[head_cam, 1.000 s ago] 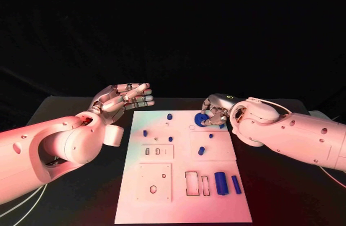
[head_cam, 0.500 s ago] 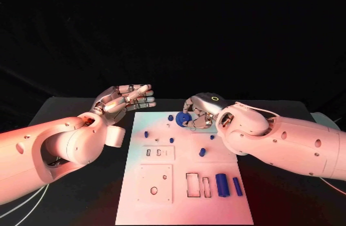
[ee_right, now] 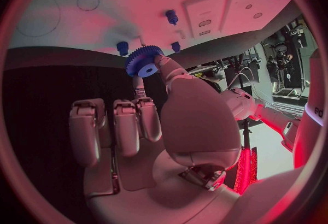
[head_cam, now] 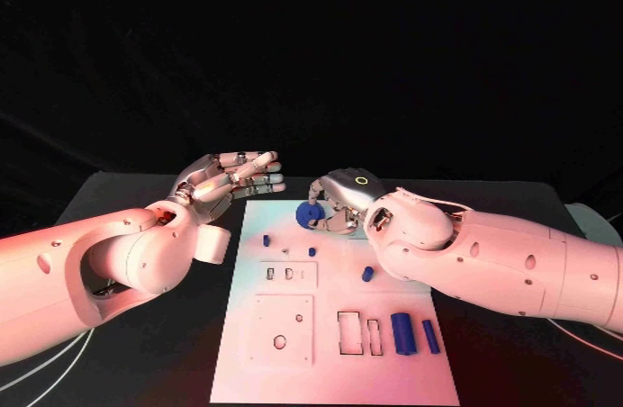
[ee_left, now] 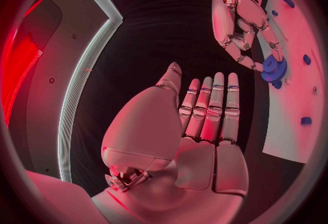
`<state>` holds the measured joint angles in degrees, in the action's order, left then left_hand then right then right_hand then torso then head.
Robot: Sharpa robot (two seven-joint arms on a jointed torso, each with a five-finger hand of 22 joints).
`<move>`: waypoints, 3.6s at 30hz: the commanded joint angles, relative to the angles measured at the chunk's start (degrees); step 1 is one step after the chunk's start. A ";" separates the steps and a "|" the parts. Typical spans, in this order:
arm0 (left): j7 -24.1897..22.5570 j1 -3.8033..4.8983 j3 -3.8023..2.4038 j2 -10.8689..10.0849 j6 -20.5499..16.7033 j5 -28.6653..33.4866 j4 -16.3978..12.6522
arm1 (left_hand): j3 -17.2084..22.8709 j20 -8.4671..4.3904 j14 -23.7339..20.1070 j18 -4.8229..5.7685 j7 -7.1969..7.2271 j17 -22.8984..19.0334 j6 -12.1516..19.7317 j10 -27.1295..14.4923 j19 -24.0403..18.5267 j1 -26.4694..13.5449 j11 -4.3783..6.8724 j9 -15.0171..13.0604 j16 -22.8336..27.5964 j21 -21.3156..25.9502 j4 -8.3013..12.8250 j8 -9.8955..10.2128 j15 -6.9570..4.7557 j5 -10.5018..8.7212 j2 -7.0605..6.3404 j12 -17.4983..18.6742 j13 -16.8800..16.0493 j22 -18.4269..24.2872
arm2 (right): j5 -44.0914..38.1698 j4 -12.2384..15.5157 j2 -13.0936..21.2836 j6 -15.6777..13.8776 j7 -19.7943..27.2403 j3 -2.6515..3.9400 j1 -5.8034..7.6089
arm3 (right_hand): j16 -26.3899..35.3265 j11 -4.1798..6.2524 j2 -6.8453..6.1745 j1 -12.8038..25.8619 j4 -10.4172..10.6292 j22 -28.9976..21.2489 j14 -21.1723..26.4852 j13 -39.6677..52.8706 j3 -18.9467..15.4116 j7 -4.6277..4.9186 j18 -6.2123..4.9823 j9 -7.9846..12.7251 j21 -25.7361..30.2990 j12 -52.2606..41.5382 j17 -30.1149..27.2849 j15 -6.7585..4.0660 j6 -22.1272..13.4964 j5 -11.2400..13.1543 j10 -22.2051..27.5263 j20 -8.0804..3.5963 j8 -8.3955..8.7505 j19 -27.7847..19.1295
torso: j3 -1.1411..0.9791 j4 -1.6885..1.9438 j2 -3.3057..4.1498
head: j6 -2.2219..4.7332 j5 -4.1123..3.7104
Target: Assemble the parts on the task board
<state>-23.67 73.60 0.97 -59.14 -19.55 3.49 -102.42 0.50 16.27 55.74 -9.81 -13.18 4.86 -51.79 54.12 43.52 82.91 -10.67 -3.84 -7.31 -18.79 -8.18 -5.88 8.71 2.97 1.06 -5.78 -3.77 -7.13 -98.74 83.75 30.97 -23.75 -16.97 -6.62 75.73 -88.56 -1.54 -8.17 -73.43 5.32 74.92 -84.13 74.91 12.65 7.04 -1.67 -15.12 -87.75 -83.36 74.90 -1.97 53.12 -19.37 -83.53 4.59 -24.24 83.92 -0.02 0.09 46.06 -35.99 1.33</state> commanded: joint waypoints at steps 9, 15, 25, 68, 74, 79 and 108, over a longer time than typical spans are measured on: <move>-0.31 0.08 -0.03 0.14 0.78 0.07 -0.10 | -0.06 0.11 -0.06 -0.63 -0.24 -0.07 -0.20 -0.08 0.48 0.18 -0.41 0.06 0.34 0.39 0.16 0.36 0.45 0.07 0.48 0.15 0.06 0.08 | -1.71 -2.15 -2.25 0.21 -0.16 -0.10 -0.82 | -0.21 0.12 0.27 0.40 0.17 12.38 -5.24 7.06 0.30 -1.15 0.87 0.00 -0.12 -0.06 12.25 -0.34 0.85 0.17 -0.29 -0.47 0.27 4.01 | -0.03 -0.10 -0.03 | -0.53 0.49; -0.29 0.08 -0.04 0.24 0.78 0.07 -0.12 | -0.06 0.11 -0.06 -0.63 -0.24 -0.07 -0.20 -0.08 0.48 0.18 -0.41 0.06 0.34 0.39 0.16 0.36 0.45 0.07 0.48 0.15 0.06 0.08 | -1.72 -3.23 -3.08 0.66 -0.09 -0.23 -1.17 | -0.17 0.11 0.26 0.40 0.18 12.26 -5.22 6.95 0.32 -1.15 0.84 0.01 -0.02 0.03 12.15 -0.34 0.85 0.17 -0.20 -0.47 0.30 3.91 | -0.04 -0.05 -0.07 | -0.64 0.45; -0.26 0.08 -0.04 0.24 0.72 0.07 -0.04 | -0.06 0.11 -0.06 -0.63 -0.24 -0.07 -0.20 -0.08 0.48 0.18 -0.41 0.06 0.34 0.39 0.16 0.36 0.45 0.07 0.48 0.15 0.06 0.08 | -1.67 -4.49 -3.45 1.30 -0.19 -0.45 -1.32 | -0.19 0.11 0.26 0.41 0.19 12.36 -5.23 6.98 0.33 -1.14 0.87 0.01 -0.10 0.02 12.21 -0.34 0.85 0.17 -0.22 -0.48 0.31 3.99 | -0.06 -0.08 -0.04 | -0.85 0.63; 0.07 0.09 -0.04 0.16 0.58 0.07 0.02 | -0.11 0.12 -0.10 -0.62 -0.23 -0.09 -0.24 -0.06 0.47 0.19 -0.42 0.05 0.52 0.43 0.22 0.47 0.47 0.06 0.54 0.25 0.06 0.14 | 0.22 -6.19 -4.13 2.45 1.01 -0.73 -1.97 | -0.11 -2.52 -1.24 2.39 2.46 11.92 -5.18 5.24 -2.28 1.81 0.73 3.21 0.39 1.71 12.09 1.85 -6.18 3.21 1.38 1.31 6.96 3.57 | -0.07 -0.05 -0.04 | -1.27 0.87; 0.15 0.09 -0.04 0.15 0.44 0.07 0.14 | -0.22 0.12 -0.20 -0.61 -0.36 -0.13 -0.16 -0.18 0.48 0.16 -0.50 0.07 0.74 0.46 0.28 0.64 0.53 0.06 0.51 0.43 0.08 0.20 | 1.20 -6.02 -3.93 3.86 1.60 -0.73 -1.96 | -0.36 -2.28 -0.32 2.67 3.22 12.55 -5.30 5.88 -2.73 1.46 0.89 3.51 -0.11 1.17 12.64 1.75 -3.51 1.69 0.85 1.45 6.83 4.06 | -0.07 -0.06 -0.06 | -1.38 0.85; 0.18 0.09 -0.04 0.11 0.32 0.07 0.30 | -0.29 0.12 -0.25 -0.61 -0.47 -0.16 -0.07 -0.30 0.50 0.16 -0.59 0.08 0.90 0.48 0.34 0.79 0.59 0.07 0.51 0.59 0.09 0.25 | 1.81 -6.11 -3.84 4.52 1.87 -0.73 -1.96 | -0.44 -1.97 0.82 4.61 4.94 12.75 -5.34 6.22 -3.20 1.12 0.94 4.30 -0.24 0.91 12.80 1.48 -1.86 -0.09 0.54 1.23 7.96 4.19 | -0.07 -0.11 -0.06 | -1.40 0.94; -0.14 0.09 -0.04 0.07 -0.16 0.07 0.45 | -0.31 0.12 -0.27 -0.61 -0.57 -0.18 0.02 -0.43 0.52 0.29 -0.68 0.09 1.10 0.51 0.50 0.98 0.66 0.08 0.59 0.78 0.09 0.31 | 3.48 -6.28 -2.77 6.50 0.72 -0.73 -1.95 | -0.61 -2.13 1.79 7.34 7.92 13.25 -5.42 6.57 -3.88 1.32 1.08 6.01 -0.61 0.72 13.17 1.58 -1.04 -2.88 0.32 1.24 11.28 4.56 | -0.09 -0.09 -0.06 | -1.59 0.84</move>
<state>-23.24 73.60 0.96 -59.09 -19.78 3.52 -101.93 0.34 16.47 55.54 -9.80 -13.18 4.77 -51.79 53.71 43.73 83.14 -11.07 -3.84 -6.42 -18.52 -8.03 -5.27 8.91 2.97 1.29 -5.30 -3.72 -6.89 -95.34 77.30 28.10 -18.68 -15.39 -7.35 73.82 -88.78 -3.53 -6.35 -66.21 12.99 74.95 -84.02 74.92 8.78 8.61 -1.69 -9.17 -88.03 -82.30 74.90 -0.41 52.14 -21.98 -82.87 5.74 -13.22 84.03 -0.11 -0.01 45.99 -37.57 2.24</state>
